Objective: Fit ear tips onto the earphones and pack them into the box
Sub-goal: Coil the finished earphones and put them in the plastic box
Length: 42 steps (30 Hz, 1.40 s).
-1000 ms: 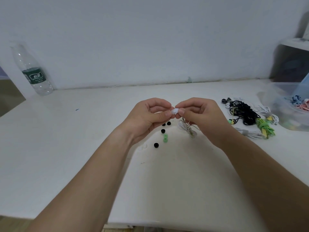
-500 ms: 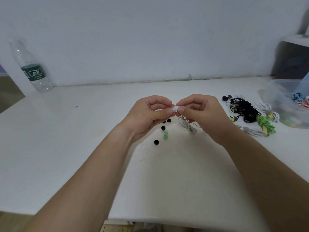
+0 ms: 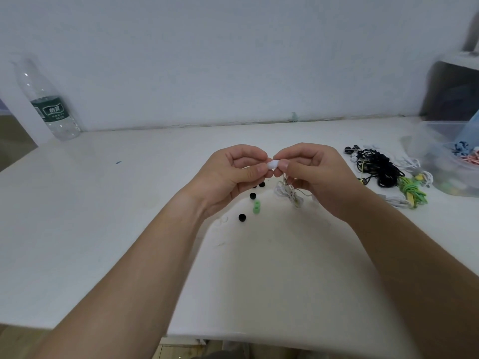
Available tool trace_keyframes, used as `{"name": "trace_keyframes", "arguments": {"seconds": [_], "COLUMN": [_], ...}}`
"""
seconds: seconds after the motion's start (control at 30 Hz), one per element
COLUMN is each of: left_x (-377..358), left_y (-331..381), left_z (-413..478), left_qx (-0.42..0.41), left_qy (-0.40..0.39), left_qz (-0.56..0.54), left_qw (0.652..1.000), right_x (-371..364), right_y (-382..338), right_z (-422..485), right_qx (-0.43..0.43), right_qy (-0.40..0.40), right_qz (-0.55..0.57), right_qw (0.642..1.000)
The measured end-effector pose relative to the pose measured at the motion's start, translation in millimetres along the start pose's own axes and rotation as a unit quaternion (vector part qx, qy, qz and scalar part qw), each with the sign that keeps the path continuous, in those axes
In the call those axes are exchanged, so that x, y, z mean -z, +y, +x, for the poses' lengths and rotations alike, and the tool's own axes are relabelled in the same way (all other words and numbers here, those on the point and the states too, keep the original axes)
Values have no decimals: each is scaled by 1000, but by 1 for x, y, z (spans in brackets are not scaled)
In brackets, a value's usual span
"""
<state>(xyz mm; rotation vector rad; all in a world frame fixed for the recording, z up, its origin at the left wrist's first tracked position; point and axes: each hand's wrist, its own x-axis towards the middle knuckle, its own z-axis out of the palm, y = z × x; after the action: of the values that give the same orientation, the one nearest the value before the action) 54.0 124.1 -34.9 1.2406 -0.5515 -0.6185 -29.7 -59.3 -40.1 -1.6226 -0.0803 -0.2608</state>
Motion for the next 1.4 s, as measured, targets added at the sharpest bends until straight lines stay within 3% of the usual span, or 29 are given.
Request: {"name": "trace_keyframes", "arguments": {"seconds": [0.53,0.73,0.83,0.93,1.07,1.13,1.27,1.4], "left_x": [1,-11,-13,-12,-16,-17,-23,-39], "left_y": [-1,-3,-3,-3,-3,-4,-5,-9], "left_z": [1,2,4,5,6,6,4,10], "left_qx": [-6,-19,-32,-35,-22,-14,-11,-36], "left_qy": [-7,1,29,36,37,50,83,132], "left_qz": [3,71,91,79,54,60,125,220], "left_qw": [1000,997,995,996,998,997,989,966], "right_x": [-2,0,6,11,12,16,29,35], "right_y": [-1,-1,-2,-1,6,7,7,-5], "right_z": [1,2,3,1,-4,-3,-2,-4], "right_qx": [3,-5,-9,-57,-54,-34,-40,-69], "right_qy": [12,35,45,-5,-39,-14,26,75], "right_qz": [2,-19,-78,-147,-385,-427,-349,-159], "right_qw": [1000,999,996,988,920,904,936,982]}}
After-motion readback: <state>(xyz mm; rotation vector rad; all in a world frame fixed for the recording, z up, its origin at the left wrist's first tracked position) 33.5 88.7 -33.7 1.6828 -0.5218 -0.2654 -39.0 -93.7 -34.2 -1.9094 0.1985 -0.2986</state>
